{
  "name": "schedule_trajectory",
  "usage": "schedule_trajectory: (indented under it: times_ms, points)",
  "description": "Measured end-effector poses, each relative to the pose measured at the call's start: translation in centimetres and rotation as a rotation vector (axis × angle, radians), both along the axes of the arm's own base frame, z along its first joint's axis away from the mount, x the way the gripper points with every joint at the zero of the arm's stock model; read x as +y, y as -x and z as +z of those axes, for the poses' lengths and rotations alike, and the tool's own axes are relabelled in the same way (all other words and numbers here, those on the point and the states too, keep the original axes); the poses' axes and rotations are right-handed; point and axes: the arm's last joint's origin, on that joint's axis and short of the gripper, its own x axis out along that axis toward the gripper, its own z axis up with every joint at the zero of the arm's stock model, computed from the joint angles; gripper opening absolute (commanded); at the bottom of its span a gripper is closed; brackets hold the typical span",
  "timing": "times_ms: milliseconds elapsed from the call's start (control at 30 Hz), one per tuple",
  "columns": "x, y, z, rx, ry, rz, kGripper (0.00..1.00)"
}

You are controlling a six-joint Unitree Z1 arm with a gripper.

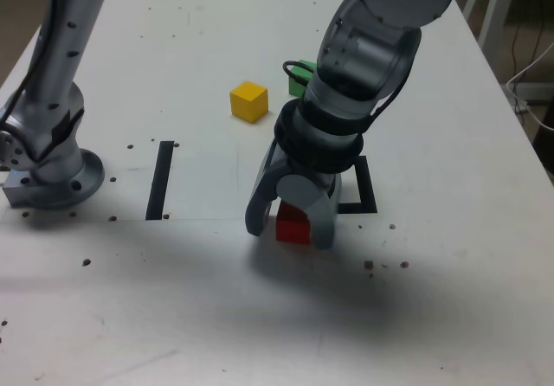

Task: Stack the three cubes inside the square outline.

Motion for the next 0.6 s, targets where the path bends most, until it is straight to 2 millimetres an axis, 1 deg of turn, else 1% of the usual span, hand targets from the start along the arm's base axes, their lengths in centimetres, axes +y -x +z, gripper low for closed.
schedule_trajectory:
  times_ms: [433,600]
  points:
    - [-0.05,-0.22,0.07,-0.007,0.005,-0.011,0.28]
    - [0.09,-0.82,0.54,-0.033,0.009,-0.012,0.28]
